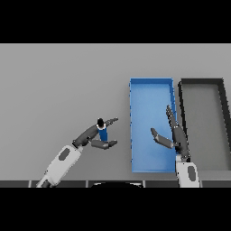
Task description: Pick up the blue pipe and place it into the blue bin.
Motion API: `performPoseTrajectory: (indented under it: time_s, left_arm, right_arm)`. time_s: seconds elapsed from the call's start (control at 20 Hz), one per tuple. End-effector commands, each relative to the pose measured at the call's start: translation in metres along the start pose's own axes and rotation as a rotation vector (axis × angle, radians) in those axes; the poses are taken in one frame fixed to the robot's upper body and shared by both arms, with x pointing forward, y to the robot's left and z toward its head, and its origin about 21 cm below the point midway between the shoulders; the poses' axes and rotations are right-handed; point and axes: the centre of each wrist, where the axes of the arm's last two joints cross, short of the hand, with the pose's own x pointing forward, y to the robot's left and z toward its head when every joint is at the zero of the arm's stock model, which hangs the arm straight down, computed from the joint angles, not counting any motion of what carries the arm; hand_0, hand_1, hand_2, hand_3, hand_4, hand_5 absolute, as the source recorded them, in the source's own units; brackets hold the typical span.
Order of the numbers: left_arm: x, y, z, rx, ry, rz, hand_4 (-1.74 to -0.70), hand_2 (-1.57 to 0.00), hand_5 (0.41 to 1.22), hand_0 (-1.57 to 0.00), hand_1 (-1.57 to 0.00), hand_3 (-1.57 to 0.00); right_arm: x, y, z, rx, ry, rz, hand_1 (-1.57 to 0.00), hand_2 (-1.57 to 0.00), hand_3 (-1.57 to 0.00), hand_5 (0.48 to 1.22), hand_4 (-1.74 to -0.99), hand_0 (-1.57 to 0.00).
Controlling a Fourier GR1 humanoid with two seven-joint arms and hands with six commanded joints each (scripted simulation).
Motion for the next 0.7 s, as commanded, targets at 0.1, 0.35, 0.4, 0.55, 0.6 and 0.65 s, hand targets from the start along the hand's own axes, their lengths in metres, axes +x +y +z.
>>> performPoseTrajectory:
  time_s: [0.1,0.35,0.4,0.55,0.6,0.65]
  left_arm:
    - [0.0,-0.003,-0.009,0.048,-0.02,0.092,-1.35,-0.7,0.828,-0.44,-0.59,-0.72]
    - [-0.004,-0.018,-0.007,0.059,-0.081,0.084,-1.6,-1.29,1.092,-1.2,-1.25,-1.21]
    - [-0.005,-0.019,-0.006,0.067,-0.093,0.07,-1.63,-1.34,1.118,-1.28,-1.31,-1.27]
    - [0.004,-0.024,-0.007,0.07,-0.132,0.058,-1.68,-1.45,1.168,-1.42,-1.44,-1.37]
    - [0.011,-0.021,-0.009,0.072,-0.163,0.056,-1.69,-1.48,1.179,-1.45,-1.47,-1.39]
    - [0.016,-0.024,-0.012,0.061,-0.188,0.062,-1.7,-1.5,1.187,-1.47,-1.49,-1.4]
  right_arm:
    - [-0.002,0.002,0.0,0.003,0.006,0.01,0.0,0.0,0.0,0.602,-1.259,0.0]
    - [-0.003,0.002,0.0,0.002,0.003,0.005,0.0,0.0,0.0,0.614,-1.26,0.0]
    - [-0.005,0.002,-0.001,0.005,0.003,0.006,0.0,0.0,0.0,0.615,-1.258,0.0]
    - [-0.003,0.002,0.0,0.011,-0.011,0.015,0.0,0.0,0.0,0.622,-1.25,0.0]
    - [-0.002,0.004,-0.001,0.012,-0.006,0.013,0.0,0.0,0.0,0.621,-1.245,0.0]
    - [-0.001,0.002,-0.002,0.007,0.0,0.016,0.0,0.0,0.0,0.623,-1.244,0.0]
